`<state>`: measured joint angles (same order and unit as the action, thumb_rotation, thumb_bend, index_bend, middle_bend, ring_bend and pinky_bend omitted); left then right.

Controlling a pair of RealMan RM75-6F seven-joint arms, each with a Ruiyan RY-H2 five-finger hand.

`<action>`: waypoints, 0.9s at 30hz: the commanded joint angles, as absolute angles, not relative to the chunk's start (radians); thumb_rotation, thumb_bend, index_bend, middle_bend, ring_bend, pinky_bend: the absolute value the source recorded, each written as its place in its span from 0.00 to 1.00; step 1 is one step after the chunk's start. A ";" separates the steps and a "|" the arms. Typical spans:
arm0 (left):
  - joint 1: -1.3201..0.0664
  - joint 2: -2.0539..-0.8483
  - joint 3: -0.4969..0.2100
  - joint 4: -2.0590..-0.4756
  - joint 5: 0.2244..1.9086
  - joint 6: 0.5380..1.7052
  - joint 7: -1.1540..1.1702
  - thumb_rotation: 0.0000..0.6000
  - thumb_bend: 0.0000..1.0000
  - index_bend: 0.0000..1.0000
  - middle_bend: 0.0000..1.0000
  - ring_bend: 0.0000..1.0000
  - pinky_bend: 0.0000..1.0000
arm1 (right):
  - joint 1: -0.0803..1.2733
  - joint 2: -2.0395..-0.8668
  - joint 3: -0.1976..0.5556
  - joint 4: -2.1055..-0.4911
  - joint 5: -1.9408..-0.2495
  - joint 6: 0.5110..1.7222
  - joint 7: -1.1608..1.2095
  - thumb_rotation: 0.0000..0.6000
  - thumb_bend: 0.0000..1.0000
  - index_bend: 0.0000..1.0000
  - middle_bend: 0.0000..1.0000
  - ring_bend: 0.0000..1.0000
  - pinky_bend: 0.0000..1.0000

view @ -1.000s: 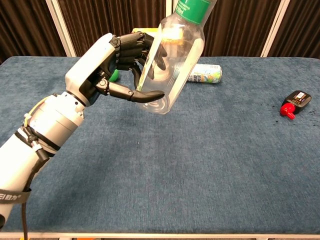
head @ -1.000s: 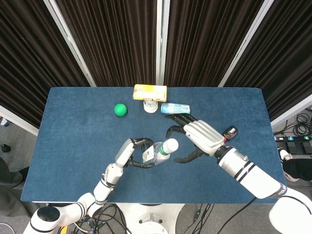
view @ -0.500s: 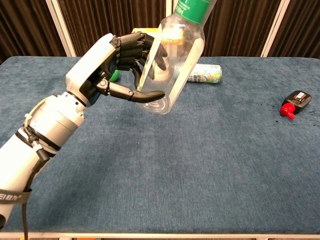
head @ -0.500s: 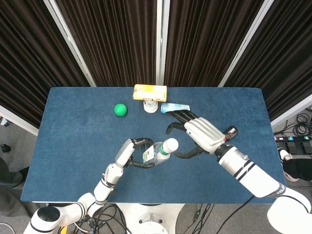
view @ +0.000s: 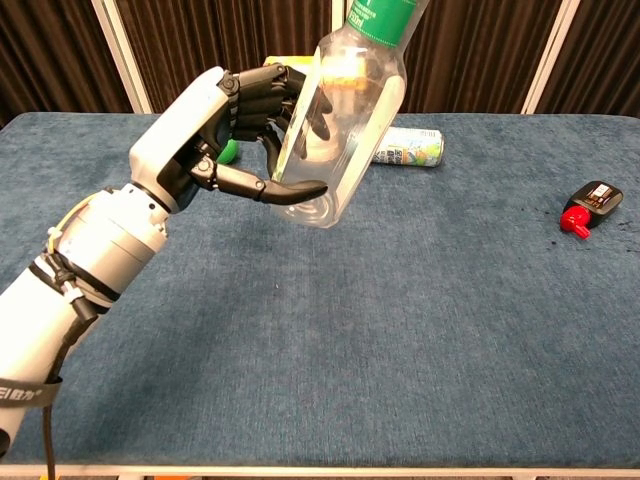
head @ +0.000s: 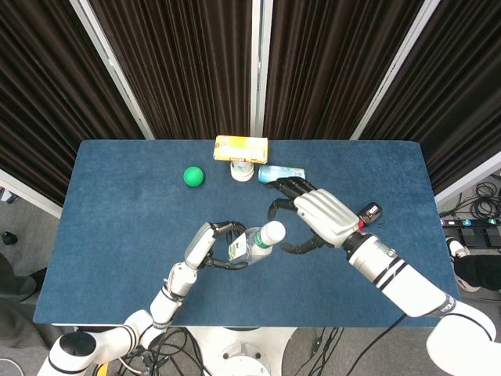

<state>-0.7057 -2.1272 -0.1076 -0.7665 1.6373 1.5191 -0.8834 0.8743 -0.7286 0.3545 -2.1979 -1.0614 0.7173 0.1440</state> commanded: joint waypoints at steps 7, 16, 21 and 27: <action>-0.705 -2.129 -0.107 -0.764 1.638 1.520 -0.884 1.00 0.38 0.57 0.57 0.50 0.58 | 0.879 -0.732 0.355 -2.197 -1.056 0.715 0.142 1.00 0.17 0.42 0.09 0.00 0.00; -0.704 -2.132 -0.108 -0.756 1.635 1.519 -0.890 1.00 0.38 0.57 0.57 0.50 0.58 | 0.887 -0.747 0.351 -2.193 -1.044 0.728 0.116 1.00 0.18 0.47 0.12 0.00 0.00; -0.701 -2.128 -0.106 -0.756 1.635 1.520 -0.893 1.00 0.38 0.57 0.57 0.50 0.58 | 0.892 -0.758 0.348 -2.193 -1.034 0.742 0.097 1.00 0.20 0.51 0.13 0.00 0.00; -0.698 -2.122 -0.106 -0.757 1.633 1.518 -0.894 1.00 0.39 0.57 0.57 0.50 0.58 | 0.881 -0.768 0.351 -2.201 -1.044 0.772 0.099 1.00 0.20 0.52 0.14 0.00 0.00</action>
